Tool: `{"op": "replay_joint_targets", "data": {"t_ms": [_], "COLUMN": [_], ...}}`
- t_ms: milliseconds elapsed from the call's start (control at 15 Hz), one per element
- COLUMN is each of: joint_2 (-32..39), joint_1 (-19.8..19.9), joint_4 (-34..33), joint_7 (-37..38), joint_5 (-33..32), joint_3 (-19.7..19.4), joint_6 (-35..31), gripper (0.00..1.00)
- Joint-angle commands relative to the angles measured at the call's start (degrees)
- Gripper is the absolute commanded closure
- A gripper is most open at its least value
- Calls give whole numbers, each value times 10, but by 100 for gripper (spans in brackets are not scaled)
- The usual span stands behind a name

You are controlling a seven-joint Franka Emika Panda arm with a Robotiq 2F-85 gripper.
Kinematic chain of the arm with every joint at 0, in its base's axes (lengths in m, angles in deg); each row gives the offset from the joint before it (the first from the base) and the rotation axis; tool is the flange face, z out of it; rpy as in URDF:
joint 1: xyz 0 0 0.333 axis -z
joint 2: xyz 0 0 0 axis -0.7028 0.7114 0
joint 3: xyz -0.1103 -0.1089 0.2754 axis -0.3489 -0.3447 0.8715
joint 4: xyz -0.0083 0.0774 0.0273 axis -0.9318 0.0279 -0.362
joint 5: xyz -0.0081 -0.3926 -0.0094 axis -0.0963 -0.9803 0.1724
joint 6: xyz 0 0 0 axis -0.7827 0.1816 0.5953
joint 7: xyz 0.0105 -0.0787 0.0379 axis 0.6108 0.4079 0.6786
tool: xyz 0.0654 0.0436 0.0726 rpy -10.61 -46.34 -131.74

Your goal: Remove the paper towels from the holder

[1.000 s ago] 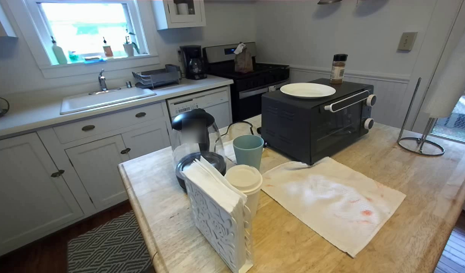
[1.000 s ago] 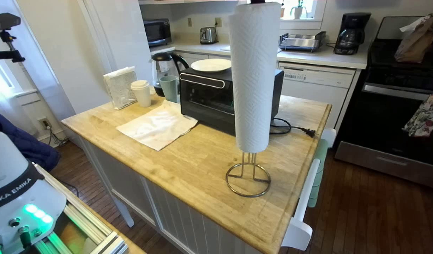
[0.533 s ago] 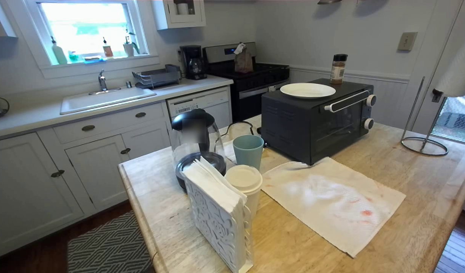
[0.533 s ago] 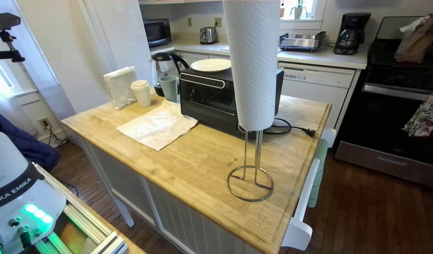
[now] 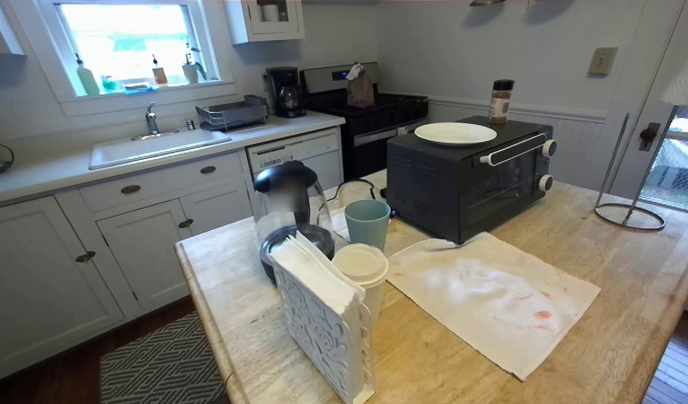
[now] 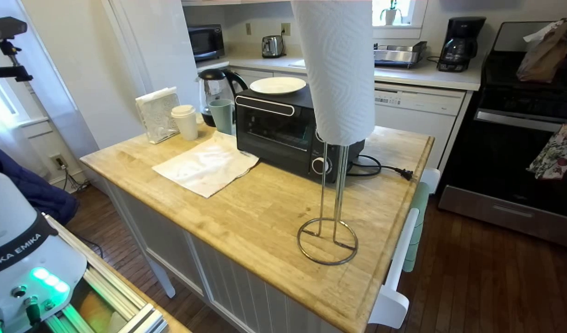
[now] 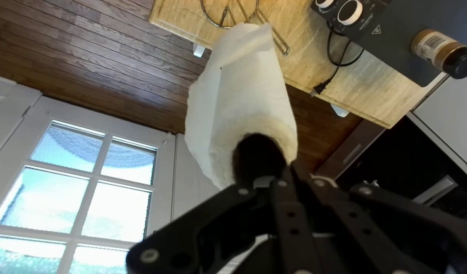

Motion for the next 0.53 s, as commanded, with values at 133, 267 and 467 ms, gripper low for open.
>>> {"op": "replay_joint_targets", "data": {"t_ms": [133,267,467], "joint_2": [-41,-63,-97], "joint_1": [0,-5,-11], "joint_4": [-3,5,19], "joint_7": [7,-5,-12], "joint_5": [4,7,8], "joint_3": [13,18,32], "joint_6": [10,8,4], "gripper": [99,99,99]}}
